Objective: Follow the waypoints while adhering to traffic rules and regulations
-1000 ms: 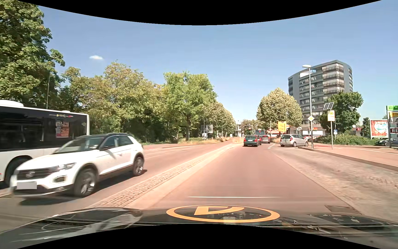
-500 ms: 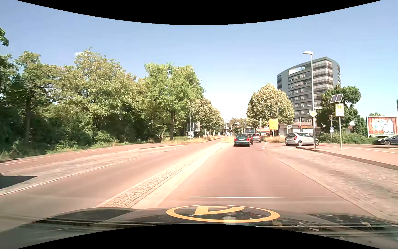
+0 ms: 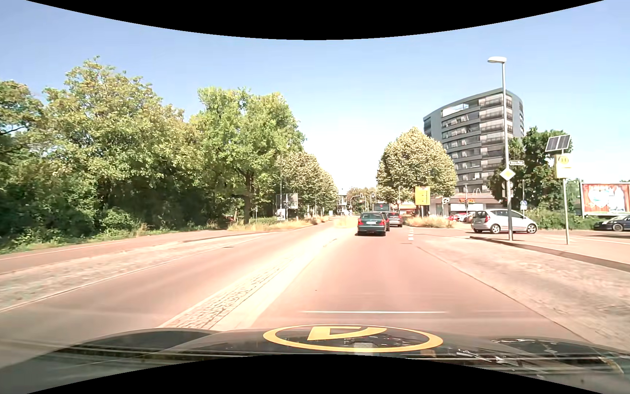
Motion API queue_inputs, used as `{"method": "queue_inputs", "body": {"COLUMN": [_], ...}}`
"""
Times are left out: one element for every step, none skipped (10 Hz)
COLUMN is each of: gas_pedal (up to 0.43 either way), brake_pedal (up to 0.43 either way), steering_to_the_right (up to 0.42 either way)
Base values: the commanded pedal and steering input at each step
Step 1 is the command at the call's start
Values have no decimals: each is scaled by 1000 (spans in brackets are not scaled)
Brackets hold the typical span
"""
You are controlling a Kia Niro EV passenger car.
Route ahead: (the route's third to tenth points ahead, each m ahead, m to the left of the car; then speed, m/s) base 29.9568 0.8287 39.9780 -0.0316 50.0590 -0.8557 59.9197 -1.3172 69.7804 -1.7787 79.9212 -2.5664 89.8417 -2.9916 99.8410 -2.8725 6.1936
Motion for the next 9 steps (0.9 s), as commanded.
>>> {"method": "queue_inputs", "body": {"gas_pedal": [0,0,0,0,0,0,0,0,0], "brake_pedal": [0,0,0,0,0,0,0,0,0], "steering_to_the_right": [60,59,57,54,54,54,53,52,50]}}
